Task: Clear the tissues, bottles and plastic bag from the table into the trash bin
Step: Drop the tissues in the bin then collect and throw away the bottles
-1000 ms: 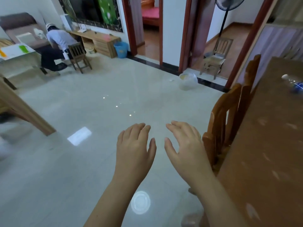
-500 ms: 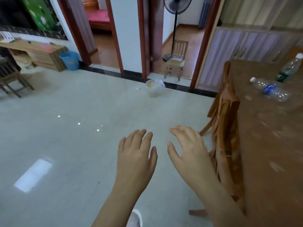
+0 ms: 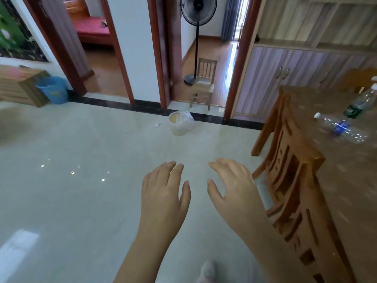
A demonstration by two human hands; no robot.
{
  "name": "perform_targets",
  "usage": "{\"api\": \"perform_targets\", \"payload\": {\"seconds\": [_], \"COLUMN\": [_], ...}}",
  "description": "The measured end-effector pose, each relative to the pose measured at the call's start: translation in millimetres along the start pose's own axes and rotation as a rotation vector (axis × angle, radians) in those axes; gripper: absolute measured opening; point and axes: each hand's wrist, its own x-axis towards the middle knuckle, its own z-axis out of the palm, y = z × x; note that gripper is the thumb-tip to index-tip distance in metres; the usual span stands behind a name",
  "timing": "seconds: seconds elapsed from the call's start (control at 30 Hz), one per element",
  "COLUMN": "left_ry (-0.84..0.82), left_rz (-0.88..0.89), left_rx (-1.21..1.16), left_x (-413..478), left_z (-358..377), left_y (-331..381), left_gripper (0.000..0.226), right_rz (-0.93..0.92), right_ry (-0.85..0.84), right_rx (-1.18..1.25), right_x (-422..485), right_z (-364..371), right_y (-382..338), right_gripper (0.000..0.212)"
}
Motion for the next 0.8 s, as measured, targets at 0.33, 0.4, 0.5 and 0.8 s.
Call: {"api": "perform_targets", "payload": {"seconds": [0.33, 0.4, 0.5, 0.8], "left_ry": [-0.104, -0.126, -0.146, -0.303], "left_rz": [0.149, 0.199, 0.256, 0.357], "left_rx": [-0.019, -0.032, -0.072, -0.204], "left_x": [166, 206, 252, 336], "left_z": [113, 135, 166, 279], "left_y": [-1, 11, 27, 64], "left_gripper": [0.038, 0.039, 0.039, 0.034], "right_rz": [0.169, 0.196, 0.198, 0.373], "right_ry": [0.211, 0.265, 0.323, 0.313], "right_rx": [-0.079, -0.103, -0.137, -0.248], "right_x": [148, 182, 220, 278], "right_z": [34, 31, 28, 29], "right_y": [95, 117, 145, 245], "right_gripper": [0.031, 0.031, 0.035, 0.035]}}
